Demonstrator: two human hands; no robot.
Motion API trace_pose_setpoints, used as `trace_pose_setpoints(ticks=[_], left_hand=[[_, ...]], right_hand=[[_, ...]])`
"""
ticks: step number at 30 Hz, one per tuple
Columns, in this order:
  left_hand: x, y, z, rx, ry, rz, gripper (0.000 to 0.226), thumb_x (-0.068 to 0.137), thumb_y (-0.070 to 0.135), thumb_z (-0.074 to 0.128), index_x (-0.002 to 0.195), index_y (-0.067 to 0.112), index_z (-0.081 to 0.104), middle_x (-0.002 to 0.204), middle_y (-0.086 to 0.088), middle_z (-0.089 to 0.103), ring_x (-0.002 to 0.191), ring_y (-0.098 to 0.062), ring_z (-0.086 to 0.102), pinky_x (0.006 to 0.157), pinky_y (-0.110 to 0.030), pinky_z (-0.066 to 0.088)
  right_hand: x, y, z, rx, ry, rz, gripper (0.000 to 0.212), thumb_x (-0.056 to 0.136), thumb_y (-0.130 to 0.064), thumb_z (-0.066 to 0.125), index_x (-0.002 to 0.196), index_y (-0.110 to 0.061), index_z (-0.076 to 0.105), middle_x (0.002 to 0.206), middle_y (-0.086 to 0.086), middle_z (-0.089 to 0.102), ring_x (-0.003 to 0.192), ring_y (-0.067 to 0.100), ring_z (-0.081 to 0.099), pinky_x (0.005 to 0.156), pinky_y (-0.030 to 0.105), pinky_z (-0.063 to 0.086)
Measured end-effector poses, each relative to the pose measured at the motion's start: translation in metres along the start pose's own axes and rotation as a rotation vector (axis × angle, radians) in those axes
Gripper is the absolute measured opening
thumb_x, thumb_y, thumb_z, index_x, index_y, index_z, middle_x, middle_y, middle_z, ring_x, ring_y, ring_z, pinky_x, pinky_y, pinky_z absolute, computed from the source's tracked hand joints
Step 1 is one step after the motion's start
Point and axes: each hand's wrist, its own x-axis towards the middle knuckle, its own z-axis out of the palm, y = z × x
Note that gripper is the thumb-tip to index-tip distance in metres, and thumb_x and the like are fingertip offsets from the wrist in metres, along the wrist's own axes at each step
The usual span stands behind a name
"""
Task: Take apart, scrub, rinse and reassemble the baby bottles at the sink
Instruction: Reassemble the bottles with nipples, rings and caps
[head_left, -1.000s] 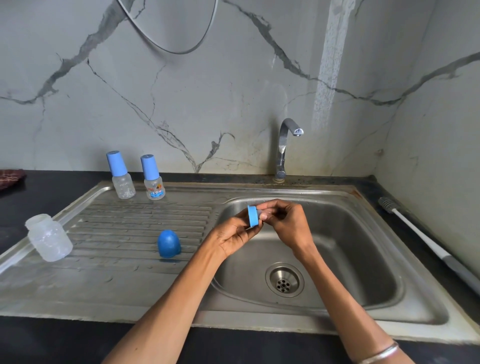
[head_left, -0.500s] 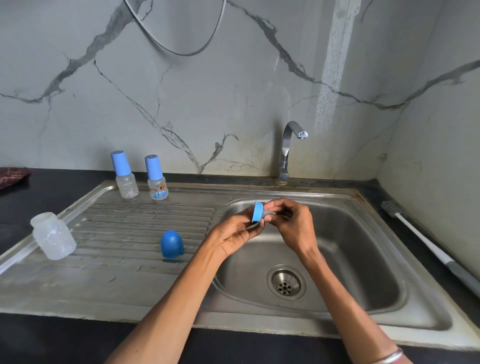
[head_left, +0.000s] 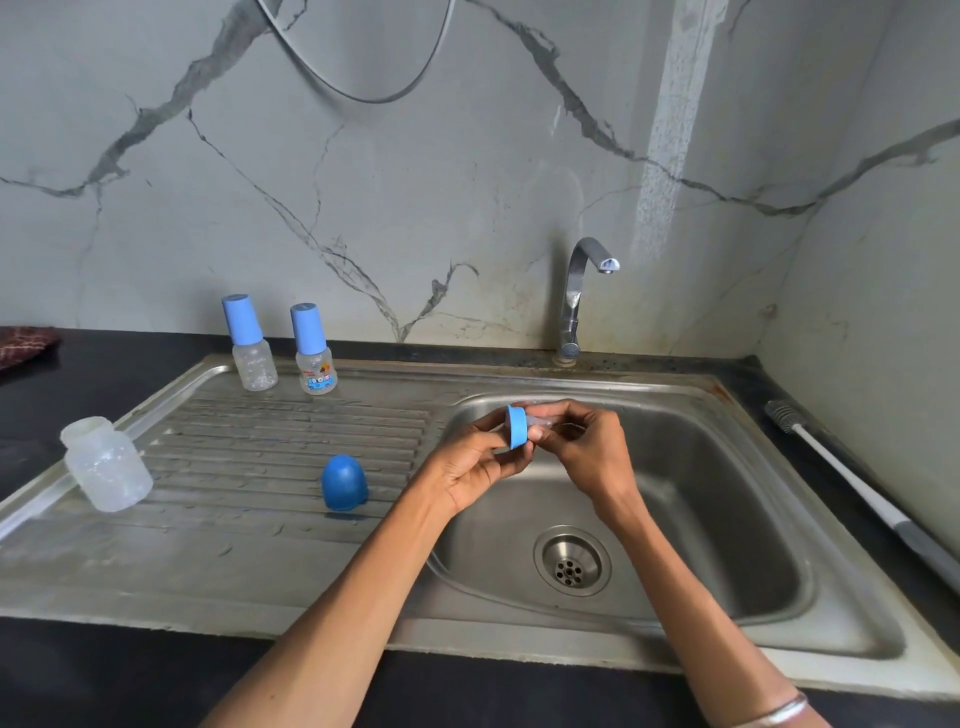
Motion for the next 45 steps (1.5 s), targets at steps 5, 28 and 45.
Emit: trace_pose_setpoints(ticks=[5,28,45], left_hand=[[0.003,-0.002,0.0,-0.142,0.01,-0.001,0.038,0.088,-0.021,0.045,0.104,0.008,0.066,0.096,-0.023,0.072,0.071,-0.021,0.071,0.064,-0.028,0.059],[0.01,0.002,-0.006,-0.044,0.134,0.034,0.037,0.085,-0.027,0.041,0.097,-0.001,0.064,0.108,-0.025,0.069,0.097,-0.03,0.069,0.076,-0.029,0.058],[0.002,0.007,-0.01,0.055,0.048,-0.013,0.031,0.088,-0.013,0.058,0.116,-0.004,0.069,0.112,-0.02,0.069,0.09,-0.019,0.068,0.073,-0.025,0.059]], right_hand=[[-0.001,-0.005,0.005,-0.041,0.03,-0.083,0.026,0.077,0.006,0.078,0.095,-0.012,0.078,0.094,-0.007,0.077,0.091,0.006,0.073,0.086,0.021,0.057],[-0.002,0.0,0.003,0.071,-0.096,0.013,0.019,0.083,-0.011,0.078,0.102,-0.012,0.076,0.098,-0.001,0.077,0.095,0.012,0.072,0.089,0.027,0.056],[-0.003,0.001,0.003,0.004,-0.076,0.006,0.021,0.087,-0.008,0.073,0.107,-0.015,0.076,0.099,-0.005,0.077,0.094,0.006,0.072,0.085,0.018,0.054]])
